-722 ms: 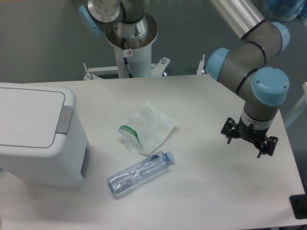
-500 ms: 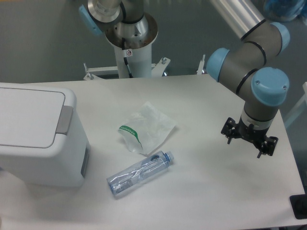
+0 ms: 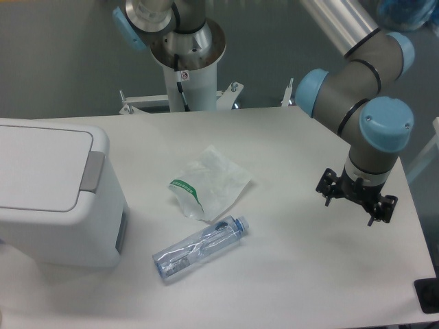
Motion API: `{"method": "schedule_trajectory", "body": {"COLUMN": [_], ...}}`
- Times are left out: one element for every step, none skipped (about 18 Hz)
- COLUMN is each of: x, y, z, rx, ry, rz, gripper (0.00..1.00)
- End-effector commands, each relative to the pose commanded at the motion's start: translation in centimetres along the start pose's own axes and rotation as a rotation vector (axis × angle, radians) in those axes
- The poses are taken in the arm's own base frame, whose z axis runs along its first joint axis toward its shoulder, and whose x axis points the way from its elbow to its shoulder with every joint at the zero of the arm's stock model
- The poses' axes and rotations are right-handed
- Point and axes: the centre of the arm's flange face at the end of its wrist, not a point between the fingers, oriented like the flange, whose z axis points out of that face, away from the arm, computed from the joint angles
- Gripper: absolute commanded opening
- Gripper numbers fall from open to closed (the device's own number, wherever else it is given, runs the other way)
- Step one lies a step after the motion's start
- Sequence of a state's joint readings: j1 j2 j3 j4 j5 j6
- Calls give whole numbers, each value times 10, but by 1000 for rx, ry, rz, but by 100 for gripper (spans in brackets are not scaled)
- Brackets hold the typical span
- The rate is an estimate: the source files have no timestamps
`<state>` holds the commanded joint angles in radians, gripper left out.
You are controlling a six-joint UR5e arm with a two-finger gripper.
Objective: Open the trash can
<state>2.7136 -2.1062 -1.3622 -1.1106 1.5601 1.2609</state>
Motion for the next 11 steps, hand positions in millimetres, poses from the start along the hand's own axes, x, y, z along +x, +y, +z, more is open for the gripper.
{"method": "schedule_trajectory", "body": {"x": [1,2,2,4,7,12,16,19,23,27,35], "y": [-1,-3,-2,-2,-3,-3,-1,0,-1,-3,-6], "z": [0,0,-3,-11,-15,-13,-14,-16,-20,-18,-12], "rx": [0,1,1,5,5,2,1,1,8,17,15], "ry": [0,0,-3,-11,-15,-7,-4,-3,-3,7,22], "rz": [-2,-12,-32,-35,-35,-40,-49,-61,-99,-132,-169], "gripper": [100,100,100,100,100,100,100,100,100,100,100]}}
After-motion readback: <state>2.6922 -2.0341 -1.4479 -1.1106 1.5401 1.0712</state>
